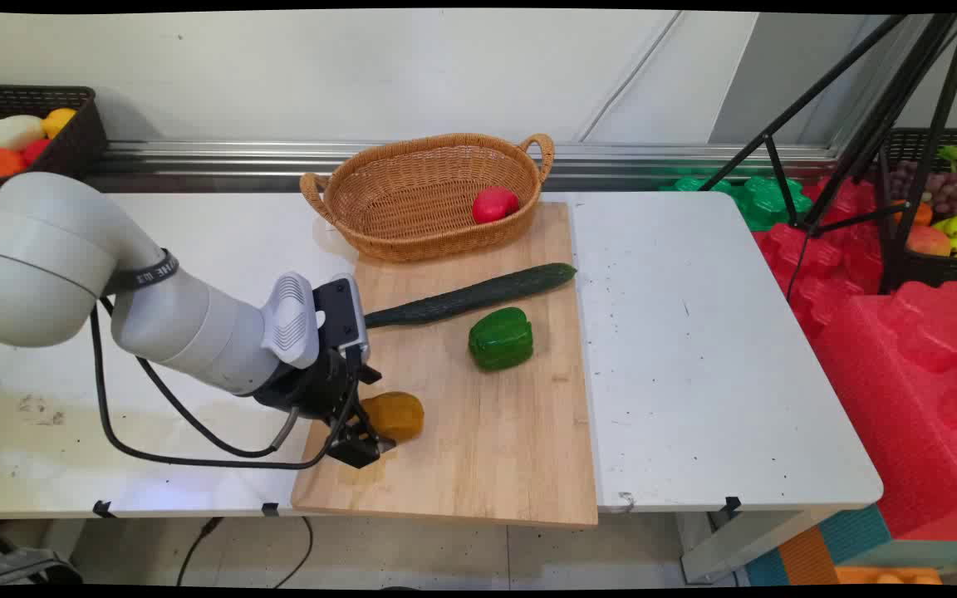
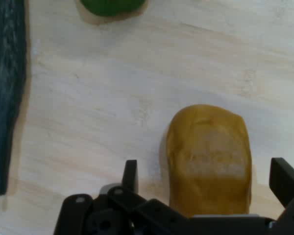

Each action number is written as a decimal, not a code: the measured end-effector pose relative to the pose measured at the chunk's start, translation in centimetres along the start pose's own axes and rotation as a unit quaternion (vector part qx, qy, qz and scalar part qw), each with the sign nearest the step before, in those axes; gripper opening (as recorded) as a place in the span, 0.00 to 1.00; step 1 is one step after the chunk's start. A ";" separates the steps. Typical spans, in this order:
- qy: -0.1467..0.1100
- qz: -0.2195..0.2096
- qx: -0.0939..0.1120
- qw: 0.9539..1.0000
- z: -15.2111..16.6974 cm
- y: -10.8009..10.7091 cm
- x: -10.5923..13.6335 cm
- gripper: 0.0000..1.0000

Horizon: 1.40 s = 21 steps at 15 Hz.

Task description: Pick up the cucumber from the cutting board

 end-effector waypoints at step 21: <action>0.107 -0.005 0.037 0.994 -9.8 -5.5 5.9 1.00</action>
